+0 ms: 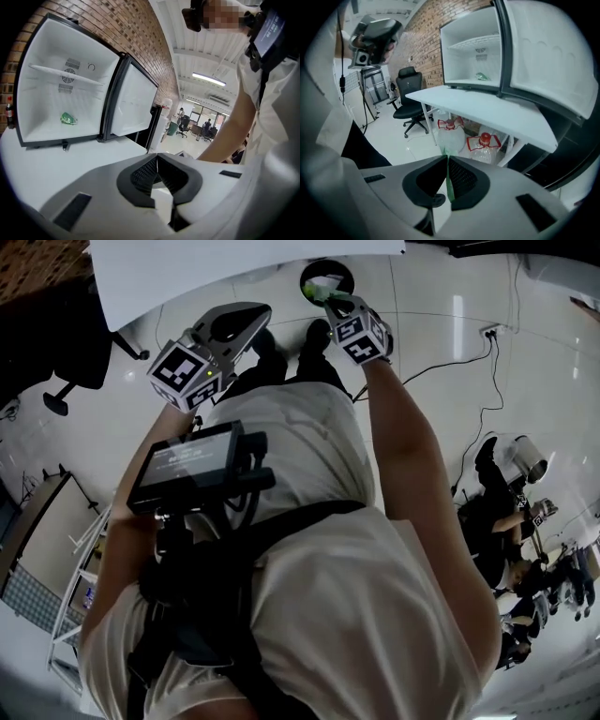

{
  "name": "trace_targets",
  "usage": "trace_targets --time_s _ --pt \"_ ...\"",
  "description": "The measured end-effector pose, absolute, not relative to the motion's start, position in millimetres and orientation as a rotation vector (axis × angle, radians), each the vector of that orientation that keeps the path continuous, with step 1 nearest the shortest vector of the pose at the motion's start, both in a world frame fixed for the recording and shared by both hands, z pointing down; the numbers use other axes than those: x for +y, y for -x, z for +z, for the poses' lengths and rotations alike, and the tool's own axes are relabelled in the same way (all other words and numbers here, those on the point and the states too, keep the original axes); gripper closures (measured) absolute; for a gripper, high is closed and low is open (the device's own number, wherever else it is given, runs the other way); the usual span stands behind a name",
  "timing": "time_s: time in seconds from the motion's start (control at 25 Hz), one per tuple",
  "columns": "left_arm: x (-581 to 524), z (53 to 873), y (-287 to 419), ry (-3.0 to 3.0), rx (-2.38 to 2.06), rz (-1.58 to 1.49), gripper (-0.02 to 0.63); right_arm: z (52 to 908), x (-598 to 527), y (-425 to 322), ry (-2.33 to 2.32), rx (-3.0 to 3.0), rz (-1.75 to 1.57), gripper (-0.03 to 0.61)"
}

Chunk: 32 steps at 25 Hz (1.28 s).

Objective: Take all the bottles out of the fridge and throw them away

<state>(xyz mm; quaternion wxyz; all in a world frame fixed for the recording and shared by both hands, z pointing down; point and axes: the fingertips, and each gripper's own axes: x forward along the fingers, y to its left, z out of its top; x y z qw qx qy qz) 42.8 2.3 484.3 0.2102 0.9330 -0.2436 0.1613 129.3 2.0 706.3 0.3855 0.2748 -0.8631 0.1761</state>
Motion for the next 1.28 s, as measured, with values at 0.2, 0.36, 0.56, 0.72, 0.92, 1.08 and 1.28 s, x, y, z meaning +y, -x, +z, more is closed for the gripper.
trace_targets --time_s 0.2,0.36,0.56,0.72,0.92,1.08,1.28 --pt "2.5 481.3 -40.6 -2.557 -0.701 0.452 0.601 729.7 -21.9 -137.1 -0.744 -2.139 0.505 0.557" --pt "8.5 486.3 -30.8 -2.508 -0.742 0.464 0.601 729.0 -35.4 -138.0 -0.776 -2.141 0.504 0.553" --pt "5.6 481.8 -29.8 -2.521 -0.76 0.468 0.601 728.0 -41.7 -139.9 -0.816 -2.161 0.534 0.456" --pt "8.0 479.7 -34.7 -2.543 -0.74 0.468 0.601 728.1 -39.8 -142.2 -0.819 -2.159 0.535 0.456" --pt "4.5 480.7 -33.9 -2.559 -0.739 0.467 0.601 726.1 -28.9 -141.0 -0.804 -2.178 0.552 0.456" --pt "-4.8 474.4 -38.0 -2.597 -0.744 0.451 0.601 712.8 -22.8 -136.2 -0.789 -2.224 0.546 0.456" --pt "-19.4 460.5 -30.2 -2.636 -0.793 0.398 0.601 648.3 -26.8 -104.6 -0.713 -2.367 0.464 0.463"
